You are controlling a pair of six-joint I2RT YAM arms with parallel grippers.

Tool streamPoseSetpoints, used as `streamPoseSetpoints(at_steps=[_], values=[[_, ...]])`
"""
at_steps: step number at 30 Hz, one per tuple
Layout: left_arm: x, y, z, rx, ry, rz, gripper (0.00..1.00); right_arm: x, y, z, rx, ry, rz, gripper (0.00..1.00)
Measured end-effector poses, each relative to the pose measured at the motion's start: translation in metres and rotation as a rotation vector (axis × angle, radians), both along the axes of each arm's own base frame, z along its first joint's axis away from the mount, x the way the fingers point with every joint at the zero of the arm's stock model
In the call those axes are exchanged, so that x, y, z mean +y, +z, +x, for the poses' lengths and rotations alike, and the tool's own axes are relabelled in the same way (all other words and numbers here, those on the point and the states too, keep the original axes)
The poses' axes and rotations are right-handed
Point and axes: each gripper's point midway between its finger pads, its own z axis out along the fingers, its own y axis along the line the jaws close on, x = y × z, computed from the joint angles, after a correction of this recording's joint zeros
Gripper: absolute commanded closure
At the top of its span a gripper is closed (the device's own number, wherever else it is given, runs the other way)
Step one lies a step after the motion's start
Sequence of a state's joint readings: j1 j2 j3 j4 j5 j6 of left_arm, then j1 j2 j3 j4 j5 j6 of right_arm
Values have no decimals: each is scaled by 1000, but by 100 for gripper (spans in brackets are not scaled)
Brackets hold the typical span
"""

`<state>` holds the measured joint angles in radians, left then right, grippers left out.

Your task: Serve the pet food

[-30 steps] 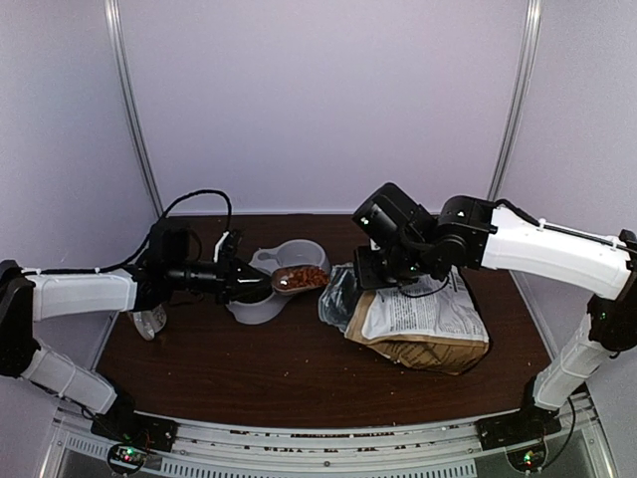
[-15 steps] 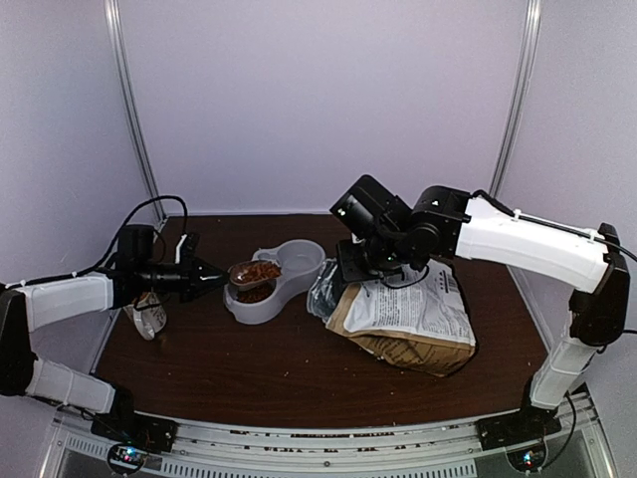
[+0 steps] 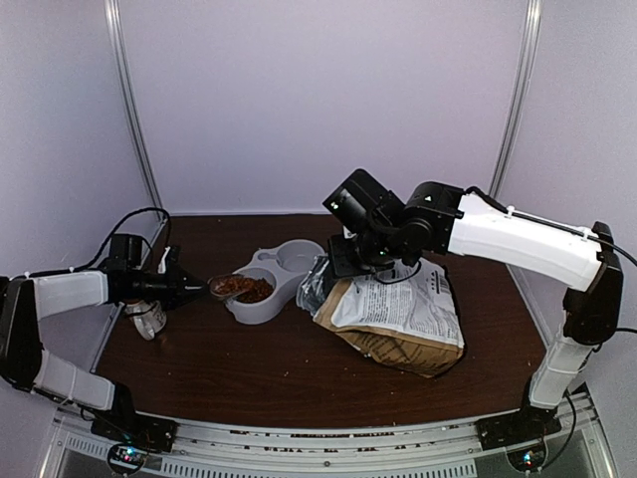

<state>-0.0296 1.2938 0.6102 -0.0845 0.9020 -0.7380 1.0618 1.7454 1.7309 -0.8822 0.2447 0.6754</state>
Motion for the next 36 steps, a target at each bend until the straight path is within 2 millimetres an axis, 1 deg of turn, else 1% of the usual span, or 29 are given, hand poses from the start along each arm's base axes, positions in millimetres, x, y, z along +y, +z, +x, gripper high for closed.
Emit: streamPoseSetpoints(at_steps=[2,5,16,19,28,36], values=[[3,-6,1,11,0,42,100,0,0,0,0,0,0,100],[8,-10,3,13,2,101,100,0,0,0,0,0,1,100],[18,-7,10,-2,-11,218,100,0,0,0,0,1,0,100],[18,-5,11,-6,-20,251,100,0,0,0,0,2,-1,100],[3,17,18,-77,-82,364,100,0,-1,0,-6,12,-9,100],[-4,20,17,-94,-120,452,100,2,-5,1,-9,12,-7,100]])
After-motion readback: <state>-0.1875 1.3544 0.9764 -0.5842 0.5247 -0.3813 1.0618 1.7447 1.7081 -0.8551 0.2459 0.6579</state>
